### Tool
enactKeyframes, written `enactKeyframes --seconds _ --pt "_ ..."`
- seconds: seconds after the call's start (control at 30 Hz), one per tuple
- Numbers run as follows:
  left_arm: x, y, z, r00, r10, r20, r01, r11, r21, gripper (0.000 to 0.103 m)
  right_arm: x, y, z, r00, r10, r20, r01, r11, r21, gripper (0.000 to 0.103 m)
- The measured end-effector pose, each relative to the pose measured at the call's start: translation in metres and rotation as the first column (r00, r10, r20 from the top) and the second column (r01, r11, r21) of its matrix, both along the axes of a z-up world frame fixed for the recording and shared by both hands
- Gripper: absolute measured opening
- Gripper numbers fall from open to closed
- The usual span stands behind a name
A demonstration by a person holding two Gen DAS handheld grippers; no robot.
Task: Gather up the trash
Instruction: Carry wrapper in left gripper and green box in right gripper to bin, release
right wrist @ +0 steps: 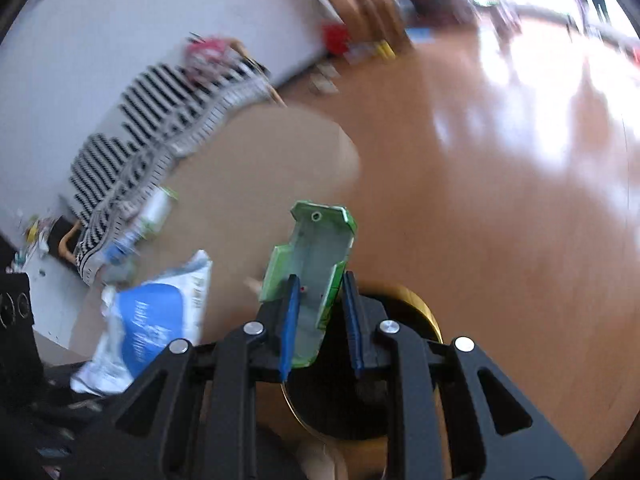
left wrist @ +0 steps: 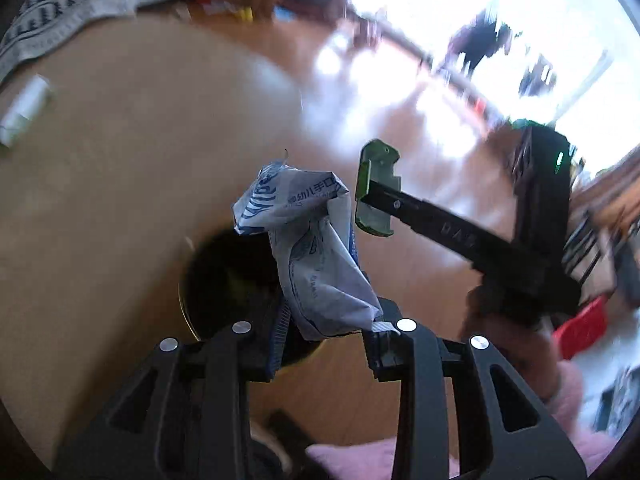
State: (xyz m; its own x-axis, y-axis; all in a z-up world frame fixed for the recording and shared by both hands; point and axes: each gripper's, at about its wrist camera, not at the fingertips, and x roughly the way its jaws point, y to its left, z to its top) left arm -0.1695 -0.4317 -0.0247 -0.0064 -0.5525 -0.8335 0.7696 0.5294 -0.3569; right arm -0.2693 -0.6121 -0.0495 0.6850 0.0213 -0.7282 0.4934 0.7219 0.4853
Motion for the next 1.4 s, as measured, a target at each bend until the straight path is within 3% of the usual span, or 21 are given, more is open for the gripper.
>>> enactKeyframes --seconds 0.03,0.1,0.2,0.63,0.7,0.73,0.77,0.8,0.9,1.0,1.07,1.17,1.23,1.3,1.4 --pt "-0.007 -0.009 -0.021 1.000 -0.023 0.002 0.023 0.997 0.068 0.031 -0.006 -0.001 -0.021 1.000 0.008 -0.021 -0.007 0.998 0.067 0.022" --pt "-0.012 -0.018 -0.043 0.997 -0.044 -0.061 0.052 0.990 0.134 0.031 -0.017 -0.002 -0.053 0.999 0.005 -0.042 0.001 0.989 0.145 0.022" --pt "-0.018 -0.028 -0.048 0.997 -0.079 0.017 0.074 0.980 0.186 0.031 -0.021 -0.005 -0.071 0.999 -0.019 -0.035 0.025 0.981 0.193 0.022" --pt "-0.012 -0.030 -0.053 0.998 -0.053 -0.026 0.057 0.980 0.192 0.031 -0.008 -0.008 -0.084 1.000 0.004 -0.018 0.000 0.975 0.222 0.022" --pt "-0.016 -0.031 -0.050 0.998 -0.060 0.001 0.059 0.982 0.182 0.038 -0.008 -0.011 -0.078 1.000 -0.015 -0.026 0.020 0.978 0.210 0.022" --pt "-0.019 -0.029 -0.048 0.998 -0.063 0.016 0.059 0.982 0.182 0.052 -0.009 -0.014 -0.077 0.999 -0.031 -0.027 0.036 0.974 0.222 0.027" --pt "-0.024 -0.028 -0.046 0.997 -0.065 0.030 0.058 0.982 0.180 0.088 -0.009 -0.019 -0.077 0.998 -0.046 -0.036 0.054 0.966 0.251 0.056" --pt "-0.027 -0.027 -0.044 0.997 -0.060 0.053 0.050 0.984 0.172 0.097 -0.009 -0.024 -0.080 0.995 -0.067 -0.071 0.084 0.954 0.288 0.096" --pt "-0.034 -0.021 -0.036 0.992 -0.075 0.098 0.059 0.986 0.153 0.097 -0.018 -0.038 -0.079 0.990 -0.128 -0.057 0.140 0.927 0.348 0.096" --pt "-0.025 -0.011 -0.026 0.993 -0.014 0.121 -0.002 0.992 0.130 0.097 -0.029 -0.043 -0.069 0.974 -0.213 -0.074 0.225 0.936 0.270 0.096" --pt "-0.015 0.005 -0.006 0.988 0.060 0.142 -0.071 0.995 0.071 0.097 -0.033 -0.040 -0.061 0.968 -0.240 -0.074 0.250 0.946 0.205 0.096" --pt "0.007 0.040 0.034 0.987 0.153 0.054 -0.147 0.985 -0.093 0.097 -0.028 -0.033 -0.056 0.973 -0.211 -0.092 0.223 0.963 0.148 0.096" --pt "0.021 0.081 0.063 0.974 0.219 0.053 -0.207 0.963 -0.173 0.097 -0.019 -0.027 -0.055 0.977 -0.183 -0.109 0.198 0.969 0.148 0.096" --pt "0.038 0.119 0.082 0.951 0.291 0.108 -0.268 0.945 -0.185 0.097 -0.007 -0.020 -0.049 0.979 -0.169 -0.112 0.183 0.974 0.130 0.096" --pt "0.077 0.188 0.089 0.885 0.429 0.181 -0.405 0.901 -0.154 0.097 0.016 -0.004 -0.029 0.987 -0.132 -0.091 0.139 0.988 0.068 0.096"
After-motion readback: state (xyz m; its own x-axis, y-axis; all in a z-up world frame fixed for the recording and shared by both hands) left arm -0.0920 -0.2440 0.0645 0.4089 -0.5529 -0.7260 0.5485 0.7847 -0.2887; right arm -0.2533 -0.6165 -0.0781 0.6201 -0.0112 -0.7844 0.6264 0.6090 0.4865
